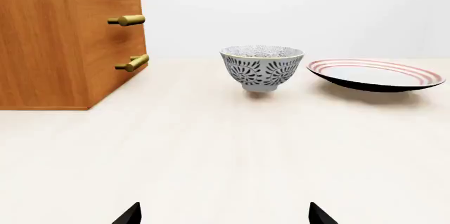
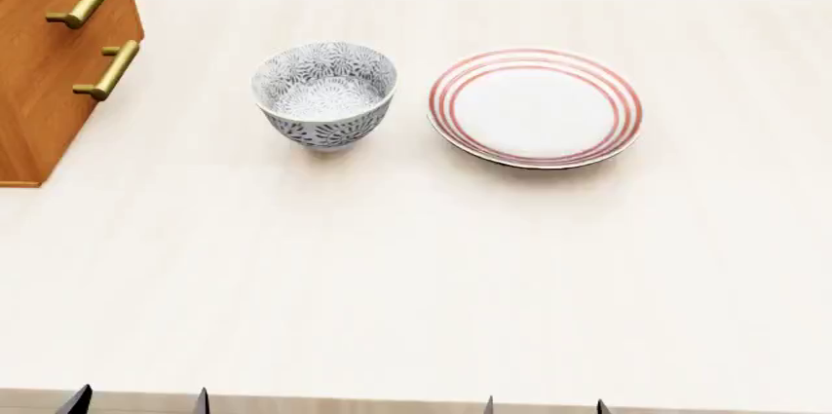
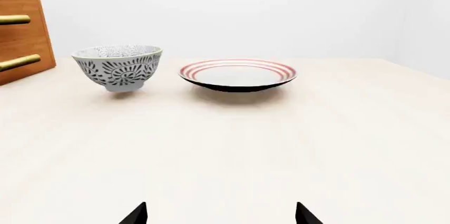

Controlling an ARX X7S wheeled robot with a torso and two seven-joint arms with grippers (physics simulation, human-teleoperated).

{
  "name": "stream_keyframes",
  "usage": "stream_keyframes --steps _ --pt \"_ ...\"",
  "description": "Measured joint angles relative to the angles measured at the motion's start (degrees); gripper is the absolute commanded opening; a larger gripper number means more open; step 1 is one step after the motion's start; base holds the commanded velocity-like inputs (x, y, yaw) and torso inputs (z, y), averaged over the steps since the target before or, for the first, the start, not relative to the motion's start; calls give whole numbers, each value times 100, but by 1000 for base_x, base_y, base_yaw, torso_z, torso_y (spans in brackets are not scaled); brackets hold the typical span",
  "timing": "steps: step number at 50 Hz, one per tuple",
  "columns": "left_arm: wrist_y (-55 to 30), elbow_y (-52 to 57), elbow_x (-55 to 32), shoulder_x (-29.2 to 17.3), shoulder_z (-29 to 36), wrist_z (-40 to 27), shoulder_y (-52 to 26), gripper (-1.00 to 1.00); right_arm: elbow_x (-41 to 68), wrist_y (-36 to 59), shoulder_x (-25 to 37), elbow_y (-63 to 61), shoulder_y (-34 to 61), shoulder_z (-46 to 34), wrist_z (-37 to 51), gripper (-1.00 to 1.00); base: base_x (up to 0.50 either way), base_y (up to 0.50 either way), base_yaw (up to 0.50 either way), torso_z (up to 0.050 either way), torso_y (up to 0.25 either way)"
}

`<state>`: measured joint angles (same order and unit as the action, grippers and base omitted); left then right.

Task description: Open the top drawer of the cabinet.

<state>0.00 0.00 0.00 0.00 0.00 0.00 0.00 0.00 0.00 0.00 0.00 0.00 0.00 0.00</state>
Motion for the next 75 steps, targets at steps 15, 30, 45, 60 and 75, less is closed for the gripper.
stream_keyframes --steps 15,30,45,60,75 --pt "-43 39 -166 -173 208 -208 9 100 178 22 174 -20 -4 -208 210 100 0 0 0 0 0" --pt "-225 20 -93 -273 360 -420 -26 100 281 -13 271 35 11 -327 319 100 0 0 0 0 0" --pt "-411 48 -187 -408 546 -612 -51 100 423 -50 413 79 23 -494 471 100 0 0 0 15 0" --pt "-513 104 -341 -524 677 -738 -63 100 536 -88 533 86 22 -642 594 100 0 0 0 50 0" --pt "-553 122 -459 -620 791 -850 -75 100 638 -75 638 25 7 -768 702 100 0 0 0 50 0"
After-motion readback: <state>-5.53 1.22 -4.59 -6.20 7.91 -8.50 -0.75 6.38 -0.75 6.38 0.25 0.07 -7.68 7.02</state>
